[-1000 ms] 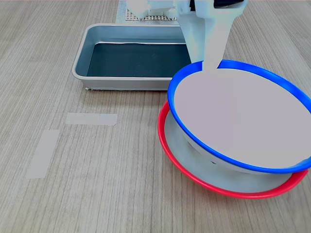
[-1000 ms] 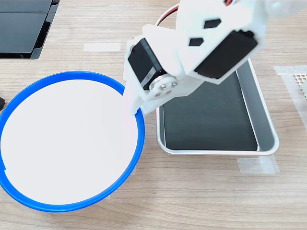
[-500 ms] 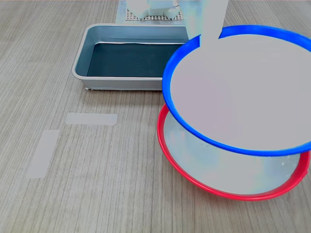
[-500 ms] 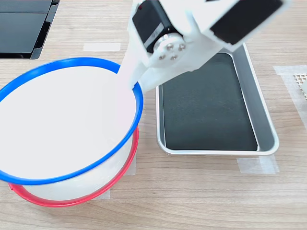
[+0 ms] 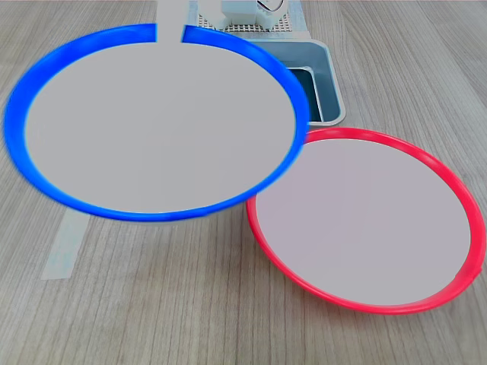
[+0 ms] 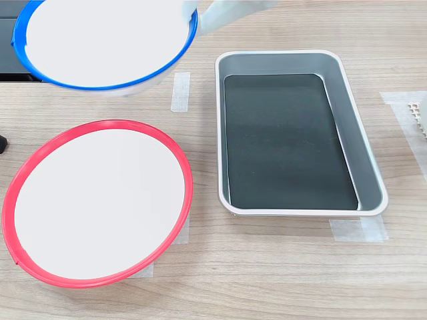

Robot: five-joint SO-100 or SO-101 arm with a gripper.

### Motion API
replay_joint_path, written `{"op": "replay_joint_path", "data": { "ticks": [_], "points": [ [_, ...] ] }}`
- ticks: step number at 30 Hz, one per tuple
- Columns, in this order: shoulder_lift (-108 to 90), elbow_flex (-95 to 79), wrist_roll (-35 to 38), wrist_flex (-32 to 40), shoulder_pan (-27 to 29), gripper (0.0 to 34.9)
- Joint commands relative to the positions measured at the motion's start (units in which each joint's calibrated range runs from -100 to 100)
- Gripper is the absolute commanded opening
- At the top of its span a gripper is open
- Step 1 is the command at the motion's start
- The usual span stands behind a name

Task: Lift the stacked dish and set it down on the table.

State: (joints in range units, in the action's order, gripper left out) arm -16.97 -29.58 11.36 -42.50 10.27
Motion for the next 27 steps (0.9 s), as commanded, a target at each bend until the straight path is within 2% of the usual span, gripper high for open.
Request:
{"op": "replay_joint_path", "data": {
  "ticks": [1, 6, 17, 27],
  "points": [
    [0.4, 2.0, 1.7, 1.9, 3.8, 0.0],
    [4.4, 1.9, 2.5, 4.2, 6.3, 0.0],
    [15.8, 3.3, 2.9, 11.7, 7.0, 0.0],
    [18.0, 3.5, 2.8, 13.0, 6.7, 0.0]
  ]
}}
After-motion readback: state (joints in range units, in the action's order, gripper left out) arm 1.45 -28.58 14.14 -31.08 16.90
